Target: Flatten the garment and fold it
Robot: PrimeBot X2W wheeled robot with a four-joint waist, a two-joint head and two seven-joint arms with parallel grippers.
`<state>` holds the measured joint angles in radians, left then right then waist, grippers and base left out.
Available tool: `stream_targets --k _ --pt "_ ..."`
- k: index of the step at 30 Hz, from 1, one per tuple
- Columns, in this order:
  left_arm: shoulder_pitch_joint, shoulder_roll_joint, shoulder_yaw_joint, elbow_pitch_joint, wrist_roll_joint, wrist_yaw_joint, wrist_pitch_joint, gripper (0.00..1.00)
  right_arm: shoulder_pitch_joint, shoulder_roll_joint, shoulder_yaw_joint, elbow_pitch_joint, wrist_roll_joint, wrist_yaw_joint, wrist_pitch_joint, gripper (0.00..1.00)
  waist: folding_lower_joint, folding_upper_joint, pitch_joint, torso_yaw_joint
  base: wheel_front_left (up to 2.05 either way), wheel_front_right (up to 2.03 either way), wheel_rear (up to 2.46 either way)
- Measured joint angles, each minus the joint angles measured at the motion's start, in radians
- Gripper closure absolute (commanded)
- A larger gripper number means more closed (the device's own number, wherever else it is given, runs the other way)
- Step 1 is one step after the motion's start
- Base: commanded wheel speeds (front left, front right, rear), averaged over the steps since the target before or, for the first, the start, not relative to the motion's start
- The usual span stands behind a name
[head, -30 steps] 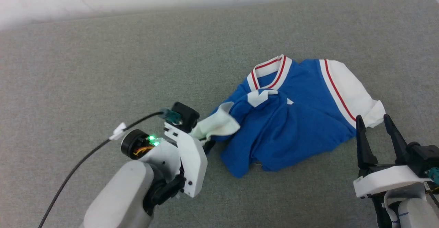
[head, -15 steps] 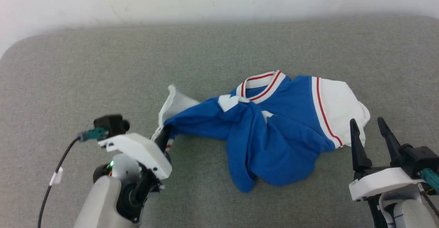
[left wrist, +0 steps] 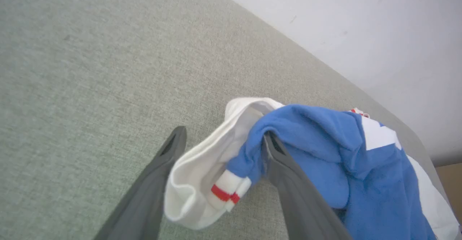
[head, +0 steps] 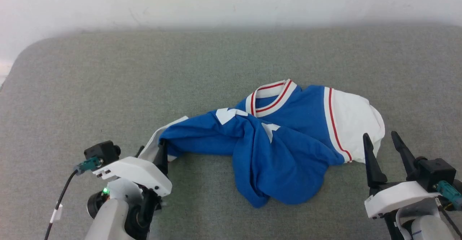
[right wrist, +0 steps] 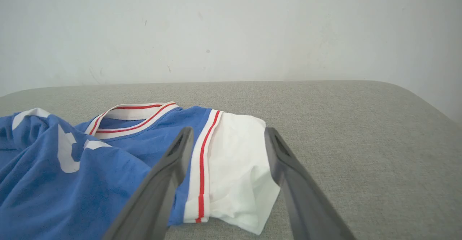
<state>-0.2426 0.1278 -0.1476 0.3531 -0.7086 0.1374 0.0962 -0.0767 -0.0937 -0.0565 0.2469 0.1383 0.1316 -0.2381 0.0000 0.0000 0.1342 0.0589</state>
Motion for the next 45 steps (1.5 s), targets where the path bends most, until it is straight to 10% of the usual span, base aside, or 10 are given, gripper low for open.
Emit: stream_targets --k 15,28,37,38,40,45 --pt "0.041 0.129 -0.093 -0.235 0.395 -0.047 -0.352 0.0 0.018 -0.047 0.005 -0.021 0.004 0.0 0.098 0.0 -0.0001 0.0 -0.071 0.046 0.0 0.0 0.0" --pt "0.129 0.125 -0.208 -0.408 0.702 -0.012 -0.353 0.0 -0.093 -0.28 0.13 0.014 0.156 0.0 0.803 0.0 0.0001 0.0 -0.025 0.132 0.0 0.0 0.0" --pt "0.114 0.095 -0.221 -0.409 0.696 -0.013 -0.353 0.0 -0.152 -0.311 0.06 0.048 0.107 0.0 0.985 0.0 0.0001 0.0 0.033 0.198 0.0 0.0 0.0" --pt "0.111 0.094 -0.22 -0.409 0.695 -0.013 -0.353 0.0 -0.152 -0.309 0.052 0.049 0.096 0.0 0.984 0.16 0.0001 0.0 0.039 0.204 0.0 0.0 0.0" --pt "0.108 0.094 -0.216 -0.407 0.69 -0.013 -0.353 0.0 -0.155 -0.3 0.037 0.051 0.084 0.0 0.976 1.0 0.0001 0.0 0.05 0.214 0.0 0.0 0.0" --pt "0.109 0.093 -0.202 -0.387 0.673 -0.024 -0.353 0.0 -0.162 -0.286 0.05 0.053 0.072 0.0 0.926 1.0 0.0001 0.0 0.057 0.212 0.0 0.0 0.0"
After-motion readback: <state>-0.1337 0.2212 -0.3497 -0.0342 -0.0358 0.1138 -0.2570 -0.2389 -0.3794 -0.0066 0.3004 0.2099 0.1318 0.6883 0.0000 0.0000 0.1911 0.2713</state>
